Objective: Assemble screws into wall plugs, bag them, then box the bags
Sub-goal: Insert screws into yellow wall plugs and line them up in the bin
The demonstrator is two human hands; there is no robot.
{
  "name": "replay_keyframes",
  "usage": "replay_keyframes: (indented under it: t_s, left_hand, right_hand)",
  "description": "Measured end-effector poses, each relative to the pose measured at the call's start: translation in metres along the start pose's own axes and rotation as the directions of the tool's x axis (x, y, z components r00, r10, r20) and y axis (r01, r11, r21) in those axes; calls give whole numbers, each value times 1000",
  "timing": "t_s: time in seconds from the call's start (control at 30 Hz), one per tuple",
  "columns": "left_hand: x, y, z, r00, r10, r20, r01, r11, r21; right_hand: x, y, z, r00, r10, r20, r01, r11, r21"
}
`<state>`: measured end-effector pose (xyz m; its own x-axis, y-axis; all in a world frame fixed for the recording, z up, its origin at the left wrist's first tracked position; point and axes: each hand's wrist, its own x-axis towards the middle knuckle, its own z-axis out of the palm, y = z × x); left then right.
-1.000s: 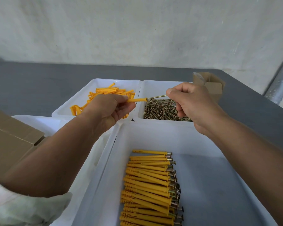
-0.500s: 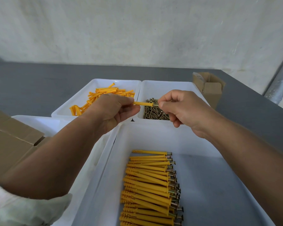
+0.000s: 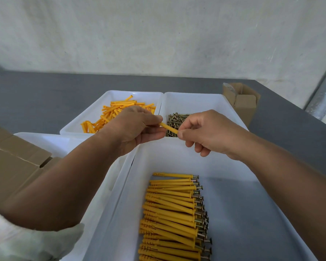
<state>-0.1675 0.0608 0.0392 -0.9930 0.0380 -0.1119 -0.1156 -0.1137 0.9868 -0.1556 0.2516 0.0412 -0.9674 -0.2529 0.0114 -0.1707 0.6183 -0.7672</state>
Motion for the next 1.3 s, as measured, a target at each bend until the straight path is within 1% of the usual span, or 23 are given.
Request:
replay_keyframes:
  t_s: [0.13, 0.27, 0.37, 0.47, 0.53, 0.6, 0.67, 0.87, 1.0, 1.07, 1.17, 1.23, 1.27, 1.3]
  left_hand:
    - [5, 1, -6, 997, 29, -68, -22, 996, 90]
    - [10, 1, -15, 985, 62, -163, -45, 993, 108]
    - [16, 0, -24, 965, 110, -238, -65, 980, 189]
    - [21, -3, -33, 930, 190, -314, -71, 932, 355]
    - [24, -6, -39, 894, 284, -347, -69, 852, 520]
    - [25, -10, -43, 858, 384, -342, -30, 701, 712]
    - [26, -15, -46, 846, 432, -314, 23, 559, 829]
    - [30, -25, -53, 894, 387, -227, 125, 270, 955]
    - [32, -30, -55, 947, 237, -217, 201, 90, 975]
    - [33, -30, -56, 958, 170, -231, 231, 21, 973]
    - [35, -30, -58, 967, 124, -224, 230, -36, 973]
    - [36, -30, -59, 971, 103, -214, 221, -58, 974]
    - [37, -30, -59, 972, 94, -215, 222, -61, 973]
    - [37, -30, -60, 972, 88, -217, 223, -63, 973]
  right_hand:
    - [-4, -3, -4, 984, 44, 171, -20, 990, -142]
    - [-8, -2, -3, 933, 137, 332, -18, 941, -337]
    - [-9, 1, 3, 901, 210, 381, -14, 889, -458]
    - [-9, 6, 9, 883, 263, 388, -5, 833, -553]
    - [-9, 9, 13, 869, 291, 400, -5, 814, -581]
    - [-9, 11, 16, 858, 309, 410, -5, 804, -594]
    - [-7, 13, 18, 855, 317, 411, -3, 796, -606]
    - [-6, 18, 23, 848, 315, 425, 36, 767, -640]
    - [-6, 18, 25, 841, 319, 437, 51, 757, -651]
    - [-7, 16, 25, 835, 330, 440, 55, 747, -663]
    - [-8, 9, 18, 841, 319, 436, 62, 745, -664]
    - [-7, 3, 9, 892, 222, 393, 70, 792, -606]
    - [-6, 0, 5, 935, 128, 332, 84, 826, -558]
    - [-3, -1, 1, 971, 18, 237, 108, 855, -507]
